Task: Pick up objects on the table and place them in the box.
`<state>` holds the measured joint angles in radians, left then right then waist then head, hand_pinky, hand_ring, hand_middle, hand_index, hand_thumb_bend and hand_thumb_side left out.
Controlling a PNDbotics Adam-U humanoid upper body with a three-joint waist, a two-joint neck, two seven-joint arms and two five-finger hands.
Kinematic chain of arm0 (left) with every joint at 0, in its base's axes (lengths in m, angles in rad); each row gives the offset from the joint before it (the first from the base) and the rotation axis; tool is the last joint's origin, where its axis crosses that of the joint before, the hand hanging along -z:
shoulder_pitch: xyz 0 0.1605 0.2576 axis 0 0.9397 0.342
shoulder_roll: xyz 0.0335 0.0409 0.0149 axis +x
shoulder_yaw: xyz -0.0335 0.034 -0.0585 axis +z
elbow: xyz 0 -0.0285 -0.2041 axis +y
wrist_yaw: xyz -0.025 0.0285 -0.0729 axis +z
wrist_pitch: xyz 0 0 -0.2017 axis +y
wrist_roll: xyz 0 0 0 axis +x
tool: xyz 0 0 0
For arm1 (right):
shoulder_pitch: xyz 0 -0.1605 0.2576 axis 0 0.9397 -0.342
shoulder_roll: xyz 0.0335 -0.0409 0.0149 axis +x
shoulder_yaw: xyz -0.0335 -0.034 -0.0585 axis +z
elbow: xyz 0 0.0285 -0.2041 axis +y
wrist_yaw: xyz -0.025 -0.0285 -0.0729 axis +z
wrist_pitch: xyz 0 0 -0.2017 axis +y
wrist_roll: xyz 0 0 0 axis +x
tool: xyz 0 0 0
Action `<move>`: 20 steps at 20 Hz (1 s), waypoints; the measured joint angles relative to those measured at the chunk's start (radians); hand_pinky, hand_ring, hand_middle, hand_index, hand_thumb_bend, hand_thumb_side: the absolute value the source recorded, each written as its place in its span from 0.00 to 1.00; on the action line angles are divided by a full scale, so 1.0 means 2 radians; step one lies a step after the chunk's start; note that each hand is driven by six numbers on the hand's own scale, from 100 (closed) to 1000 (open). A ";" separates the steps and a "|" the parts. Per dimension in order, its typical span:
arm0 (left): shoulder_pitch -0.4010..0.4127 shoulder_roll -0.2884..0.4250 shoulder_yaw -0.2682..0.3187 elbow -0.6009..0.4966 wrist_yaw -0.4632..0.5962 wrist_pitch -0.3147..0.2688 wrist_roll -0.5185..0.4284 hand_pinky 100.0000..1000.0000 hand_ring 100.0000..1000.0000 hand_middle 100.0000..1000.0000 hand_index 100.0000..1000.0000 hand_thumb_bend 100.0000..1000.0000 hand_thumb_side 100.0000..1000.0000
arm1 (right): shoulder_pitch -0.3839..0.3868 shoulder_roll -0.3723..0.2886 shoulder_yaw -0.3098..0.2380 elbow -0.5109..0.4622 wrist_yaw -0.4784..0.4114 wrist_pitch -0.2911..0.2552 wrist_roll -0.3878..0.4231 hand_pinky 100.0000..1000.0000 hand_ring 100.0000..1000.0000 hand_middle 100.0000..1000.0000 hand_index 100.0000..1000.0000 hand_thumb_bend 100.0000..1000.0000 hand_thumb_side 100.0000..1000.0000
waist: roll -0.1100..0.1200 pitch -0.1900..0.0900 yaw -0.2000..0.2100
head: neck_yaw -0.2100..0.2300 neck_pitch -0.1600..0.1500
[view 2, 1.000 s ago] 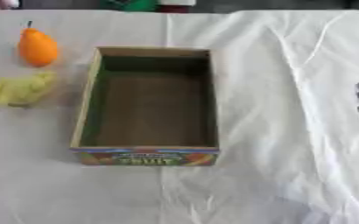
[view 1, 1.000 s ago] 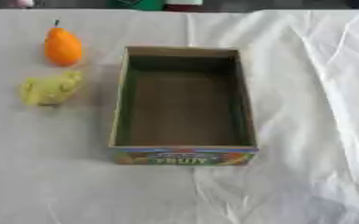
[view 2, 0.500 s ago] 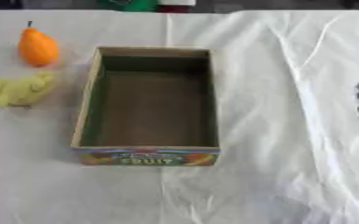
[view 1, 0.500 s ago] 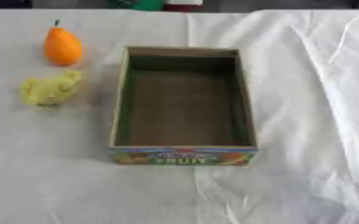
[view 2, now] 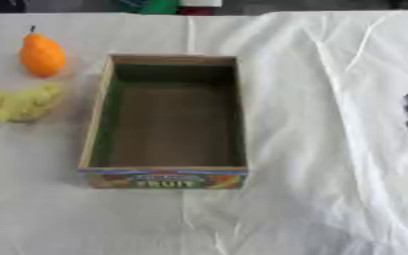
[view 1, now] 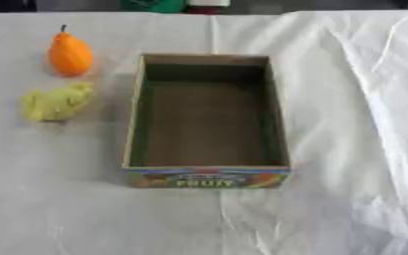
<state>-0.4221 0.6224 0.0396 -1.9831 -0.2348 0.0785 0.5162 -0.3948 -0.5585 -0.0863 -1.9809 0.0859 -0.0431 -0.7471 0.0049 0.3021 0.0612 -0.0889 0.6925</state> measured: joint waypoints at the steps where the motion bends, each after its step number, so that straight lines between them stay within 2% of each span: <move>1: -0.001 0.011 -0.004 0.000 -0.012 0.013 -0.011 0.34 0.57 0.57 0.82 0.00 0.91 | 0.000 0.000 0.000 0.000 0.000 0.000 0.000 0.58 0.62 0.50 0.65 0.00 0.55 | 0.000 0.000 -0.001 | 0.000 0.000; 4: -0.004 0.041 -0.017 0.000 -0.049 0.055 -0.059 0.36 0.58 0.60 0.84 0.00 0.91 | 0.000 0.000 0.000 0.000 0.000 -0.001 0.001 0.58 0.62 0.50 0.65 0.00 0.55 | 0.000 0.000 -0.003 | 0.001 -0.002; 7: -0.012 0.071 -0.028 0.000 -0.090 0.094 -0.128 0.38 0.60 0.62 0.86 0.00 0.89 | 0.000 -0.001 0.000 0.000 0.000 -0.001 0.002 0.58 0.62 0.50 0.65 0.00 0.55 | 0.001 0.000 -0.003 | 0.002 -0.003; 11: -0.023 0.102 -0.040 0.000 -0.138 0.126 -0.217 0.42 0.63 0.66 0.87 0.02 0.91 | 0.000 -0.003 0.000 0.000 0.000 -0.001 0.004 0.58 0.62 0.50 0.65 0.00 0.55 | 0.001 -0.001 -0.005 | -0.001 -0.003; 13: -0.029 0.113 -0.047 0.000 -0.159 0.133 -0.258 0.45 0.65 0.68 0.88 0.17 0.93 | 0.000 -0.004 0.000 0.000 0.000 -0.001 0.004 0.58 0.62 0.50 0.65 0.00 0.55 | 0.001 -0.001 -0.006 | -0.003 -0.003; 20: -0.062 0.136 -0.073 0.000 -0.230 0.129 -0.387 0.51 0.69 0.72 0.88 0.52 0.98 | 0.000 -0.004 0.001 0.000 0.000 -0.001 0.006 0.58 0.62 0.50 0.65 0.00 0.55 | -0.001 -0.002 -0.006 | -0.005 -0.004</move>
<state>-0.5452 0.8950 -0.1069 -1.9838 -0.6956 0.3368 -0.2587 -0.3958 -0.5672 -0.0847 -1.9809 0.0854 -0.0445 -0.7350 0.0035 0.2983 0.0500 -0.0984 0.6851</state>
